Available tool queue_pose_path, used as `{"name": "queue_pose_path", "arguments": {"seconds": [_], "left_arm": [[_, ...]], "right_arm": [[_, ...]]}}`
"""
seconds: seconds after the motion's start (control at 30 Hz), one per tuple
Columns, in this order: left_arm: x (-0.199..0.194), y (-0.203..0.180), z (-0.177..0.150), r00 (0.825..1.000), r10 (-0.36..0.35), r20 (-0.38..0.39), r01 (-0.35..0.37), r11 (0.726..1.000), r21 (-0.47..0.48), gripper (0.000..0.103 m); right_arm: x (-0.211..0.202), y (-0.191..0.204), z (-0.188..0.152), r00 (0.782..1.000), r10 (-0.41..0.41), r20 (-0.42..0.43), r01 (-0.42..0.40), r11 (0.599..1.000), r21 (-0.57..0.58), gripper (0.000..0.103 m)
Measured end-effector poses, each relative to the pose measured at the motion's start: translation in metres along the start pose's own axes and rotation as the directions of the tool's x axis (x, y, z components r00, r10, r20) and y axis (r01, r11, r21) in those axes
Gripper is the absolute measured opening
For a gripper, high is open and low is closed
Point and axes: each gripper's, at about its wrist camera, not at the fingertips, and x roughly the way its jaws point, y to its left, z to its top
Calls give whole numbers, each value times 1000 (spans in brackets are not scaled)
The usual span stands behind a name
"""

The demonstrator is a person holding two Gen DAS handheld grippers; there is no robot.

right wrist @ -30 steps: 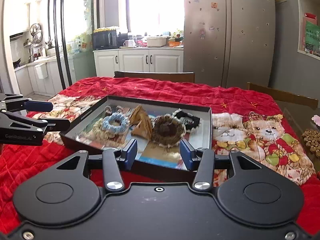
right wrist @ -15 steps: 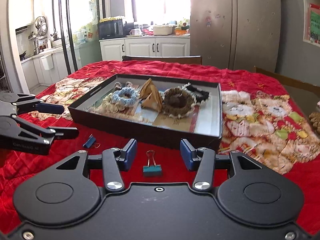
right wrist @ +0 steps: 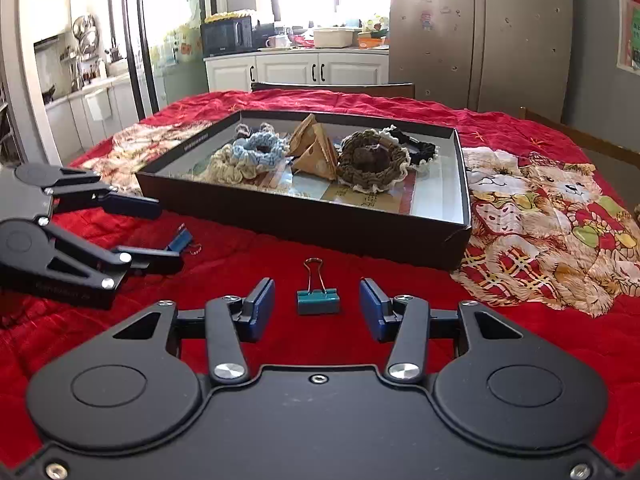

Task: Organize objects
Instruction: 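Grasp blue binder clip with left tool while right tool grasps teal binder clip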

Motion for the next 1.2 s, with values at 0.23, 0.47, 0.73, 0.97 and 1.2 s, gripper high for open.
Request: {"name": "queue_pose_path", "arguments": {"seconds": [0.23, 0.47, 0.73, 0.97, 1.2], "left_arm": [[9, 7, -1, 999, -49, 0, 49, 999, -5, 55], [13, 10, 0, 995, -97, -2, 97, 995, -10, 40], [13, 10, -1, 995, -95, -1, 95, 995, -20, 39], [12, 8, -1, 997, -80, -1, 80, 996, -35, 39], [11, 6, -1, 998, -66, -4, 66, 996, -55, 39]], "right_arm": [[8, -1, -3, 1000, -7, -20, 7, 1000, -7, 44], [13, -1, -5, 999, -9, -32, 9, 1000, -12, 44], [16, 0, -6, 999, -15, -39, 14, 1000, -24, 41], [17, 0, -6, 999, -16, -39, 15, 1000, -27, 33], [18, 1, -6, 999, -11, -39, 10, 999, -35, 26]]}}
